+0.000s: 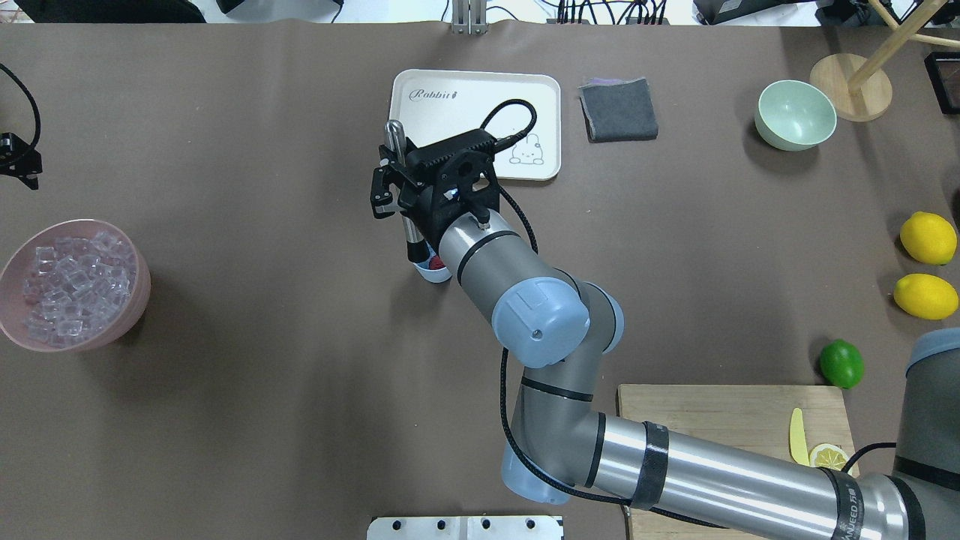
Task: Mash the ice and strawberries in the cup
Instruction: 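Lower the pestle into the cup and press down on the strawberry and ice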
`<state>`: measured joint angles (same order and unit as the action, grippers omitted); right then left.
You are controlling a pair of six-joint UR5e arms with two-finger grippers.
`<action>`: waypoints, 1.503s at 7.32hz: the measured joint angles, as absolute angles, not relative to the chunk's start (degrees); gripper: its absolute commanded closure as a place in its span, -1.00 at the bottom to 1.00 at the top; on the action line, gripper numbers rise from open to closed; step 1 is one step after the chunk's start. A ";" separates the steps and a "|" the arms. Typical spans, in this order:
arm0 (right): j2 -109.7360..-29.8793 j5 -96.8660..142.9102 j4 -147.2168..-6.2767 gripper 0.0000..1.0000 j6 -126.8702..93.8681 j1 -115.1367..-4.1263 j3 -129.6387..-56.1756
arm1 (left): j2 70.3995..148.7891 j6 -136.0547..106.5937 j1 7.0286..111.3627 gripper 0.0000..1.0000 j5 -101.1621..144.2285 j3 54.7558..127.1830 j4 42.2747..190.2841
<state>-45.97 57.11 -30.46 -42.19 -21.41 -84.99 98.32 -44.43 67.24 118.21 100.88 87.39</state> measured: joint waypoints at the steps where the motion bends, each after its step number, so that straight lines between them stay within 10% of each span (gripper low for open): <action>1: -45.67 57.30 -30.56 1.00 -41.91 -22.11 -85.98 | 98.39 -44.46 67.23 -0.95 118.21 100.92 87.37; 11: -45.68 60.00 -30.34 1.00 -42.23 -22.35 -79.38 | 98.44 -44.42 67.24 -0.95 118.21 100.78 87.45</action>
<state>-45.68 60.00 -30.34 -42.23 -22.35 -79.38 98.44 -44.42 67.24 118.21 100.78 87.45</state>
